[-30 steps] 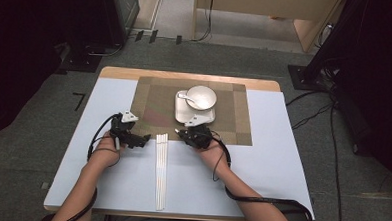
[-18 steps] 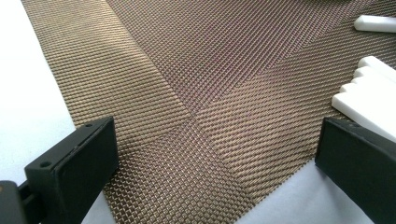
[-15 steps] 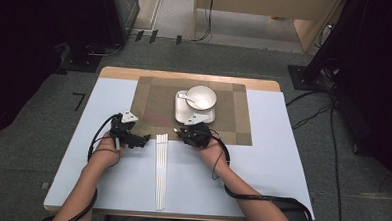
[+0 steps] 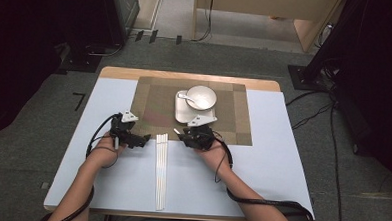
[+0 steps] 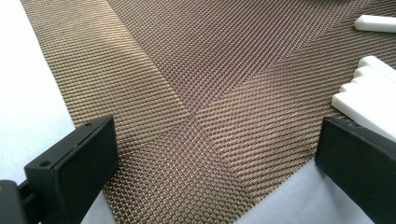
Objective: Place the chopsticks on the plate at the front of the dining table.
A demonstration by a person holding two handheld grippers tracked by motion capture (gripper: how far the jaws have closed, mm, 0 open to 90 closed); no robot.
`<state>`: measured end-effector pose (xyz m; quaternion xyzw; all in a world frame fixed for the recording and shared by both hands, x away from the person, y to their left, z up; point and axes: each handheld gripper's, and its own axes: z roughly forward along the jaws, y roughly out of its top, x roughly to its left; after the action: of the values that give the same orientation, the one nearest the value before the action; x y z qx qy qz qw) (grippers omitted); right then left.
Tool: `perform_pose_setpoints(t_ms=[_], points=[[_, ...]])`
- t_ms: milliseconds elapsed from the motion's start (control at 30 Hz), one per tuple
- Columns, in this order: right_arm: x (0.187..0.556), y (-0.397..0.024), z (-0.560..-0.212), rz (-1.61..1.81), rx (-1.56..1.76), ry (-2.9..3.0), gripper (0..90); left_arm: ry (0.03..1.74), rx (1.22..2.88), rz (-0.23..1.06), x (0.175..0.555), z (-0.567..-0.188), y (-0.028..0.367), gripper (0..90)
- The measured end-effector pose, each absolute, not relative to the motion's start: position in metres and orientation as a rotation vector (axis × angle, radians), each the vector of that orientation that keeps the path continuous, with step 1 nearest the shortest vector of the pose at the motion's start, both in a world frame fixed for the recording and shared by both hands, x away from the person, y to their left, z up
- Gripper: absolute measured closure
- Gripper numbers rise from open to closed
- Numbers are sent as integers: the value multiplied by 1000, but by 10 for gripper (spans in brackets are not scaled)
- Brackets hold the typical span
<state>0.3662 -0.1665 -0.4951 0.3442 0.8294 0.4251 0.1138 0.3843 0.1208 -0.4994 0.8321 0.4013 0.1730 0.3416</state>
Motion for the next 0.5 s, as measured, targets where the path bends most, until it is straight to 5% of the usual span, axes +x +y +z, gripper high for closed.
perform_pose_setpoints(t_ms=[500], points=[[355,-176,-494,1250,1052,2415,617,1035,2170,441,386,-499,121,0]])
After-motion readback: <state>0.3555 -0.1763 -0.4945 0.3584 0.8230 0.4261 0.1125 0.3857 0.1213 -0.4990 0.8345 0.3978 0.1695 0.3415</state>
